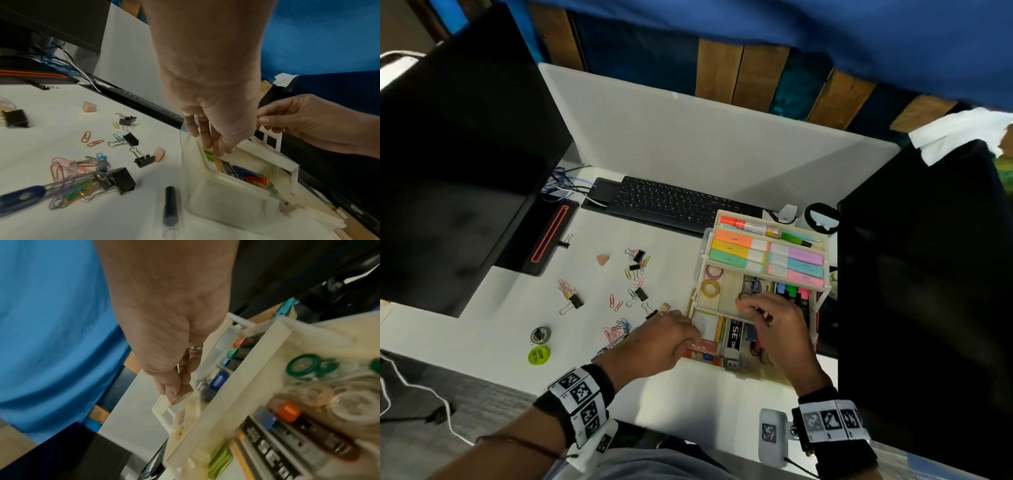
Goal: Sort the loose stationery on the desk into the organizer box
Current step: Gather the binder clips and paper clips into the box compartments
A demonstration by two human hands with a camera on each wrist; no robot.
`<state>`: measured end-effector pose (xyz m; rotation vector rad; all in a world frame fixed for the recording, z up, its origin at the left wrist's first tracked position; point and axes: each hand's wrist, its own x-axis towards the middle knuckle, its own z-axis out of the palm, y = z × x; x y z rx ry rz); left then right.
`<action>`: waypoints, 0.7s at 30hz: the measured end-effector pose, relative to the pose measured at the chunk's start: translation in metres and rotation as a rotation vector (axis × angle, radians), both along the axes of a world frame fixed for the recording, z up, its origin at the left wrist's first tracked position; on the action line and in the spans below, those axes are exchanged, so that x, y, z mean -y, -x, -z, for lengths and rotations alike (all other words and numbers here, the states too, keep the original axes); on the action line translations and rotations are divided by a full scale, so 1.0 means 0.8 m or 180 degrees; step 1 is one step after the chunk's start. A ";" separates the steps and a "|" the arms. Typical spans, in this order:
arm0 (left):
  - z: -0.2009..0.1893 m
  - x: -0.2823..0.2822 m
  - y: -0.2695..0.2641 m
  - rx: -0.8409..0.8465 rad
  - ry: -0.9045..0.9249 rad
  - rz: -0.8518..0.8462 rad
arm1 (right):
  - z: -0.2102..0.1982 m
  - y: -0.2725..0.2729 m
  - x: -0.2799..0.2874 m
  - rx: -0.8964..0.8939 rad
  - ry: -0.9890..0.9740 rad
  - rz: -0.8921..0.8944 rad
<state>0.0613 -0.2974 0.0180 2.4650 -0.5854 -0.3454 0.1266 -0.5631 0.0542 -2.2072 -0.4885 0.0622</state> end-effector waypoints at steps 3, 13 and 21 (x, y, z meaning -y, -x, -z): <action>-0.003 -0.016 0.002 0.0017 0.0118 -0.0067 | -0.013 0.002 -0.040 -0.0234 -0.0156 -0.0212; 0.015 -0.092 0.028 -0.0164 0.0077 -0.0423 | 0.023 -0.022 -0.092 -0.0815 0.0430 -0.0165; 0.024 -0.146 0.027 -0.0047 0.0247 -0.0636 | 0.017 -0.020 -0.097 -0.0603 0.0913 -0.0152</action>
